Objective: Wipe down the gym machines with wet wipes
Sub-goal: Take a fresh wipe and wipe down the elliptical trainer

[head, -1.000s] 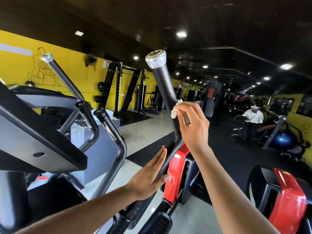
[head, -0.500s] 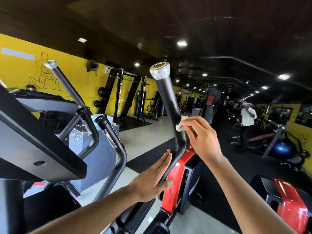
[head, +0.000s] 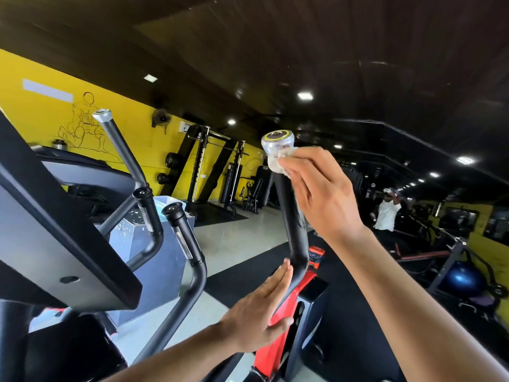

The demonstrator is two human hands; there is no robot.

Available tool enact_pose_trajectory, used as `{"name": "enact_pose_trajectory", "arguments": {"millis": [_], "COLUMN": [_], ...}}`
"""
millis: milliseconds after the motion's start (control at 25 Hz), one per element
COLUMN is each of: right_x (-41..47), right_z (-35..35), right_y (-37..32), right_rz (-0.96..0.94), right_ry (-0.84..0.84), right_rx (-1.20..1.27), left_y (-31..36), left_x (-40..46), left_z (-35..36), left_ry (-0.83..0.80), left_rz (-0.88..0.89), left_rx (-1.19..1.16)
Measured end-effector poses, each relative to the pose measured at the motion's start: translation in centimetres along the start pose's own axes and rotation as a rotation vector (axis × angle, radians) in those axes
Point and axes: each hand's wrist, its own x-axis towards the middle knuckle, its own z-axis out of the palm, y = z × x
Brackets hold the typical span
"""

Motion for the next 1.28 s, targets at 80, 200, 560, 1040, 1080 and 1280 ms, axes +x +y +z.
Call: {"name": "enact_pose_trajectory", "arguments": {"millis": [80,200,560,1040,1080,1280], "right_x": [-1.5,-6.1,-19.6,-6.7,-5.4,-2.6], "right_z": [-0.5,-0.9,1.1,0.4,0.8,2.7], "right_y": [0.4,0.8,-1.0,0.4,0.7,1.5], "right_rz": [0.005,0.114,0.525,0.362,0.327,0.208], "right_ry": [-0.073,-0.222,-0.308,0.083,0.135,0.297], "right_rx": [0.045,0.084,0.091,0.156,0.179,0.341], "left_y": [-0.3,-0.7,-1.4,-0.5,-0.3,-0.4], "left_x": [-0.7,-1.4,-4.1,-2.7,-2.8,-3.2], "left_z": [0.4,0.7,1.2,1.0,0.9,0.8], "left_ry": [-0.020,-0.052,-0.064,-0.104,-0.106,-0.080], "left_rz": [-0.014,-0.056,-0.101,-0.140,-0.147,-0.210], "left_rx": [0.001,-0.037,-0.102,-0.008,0.018,0.038]}}
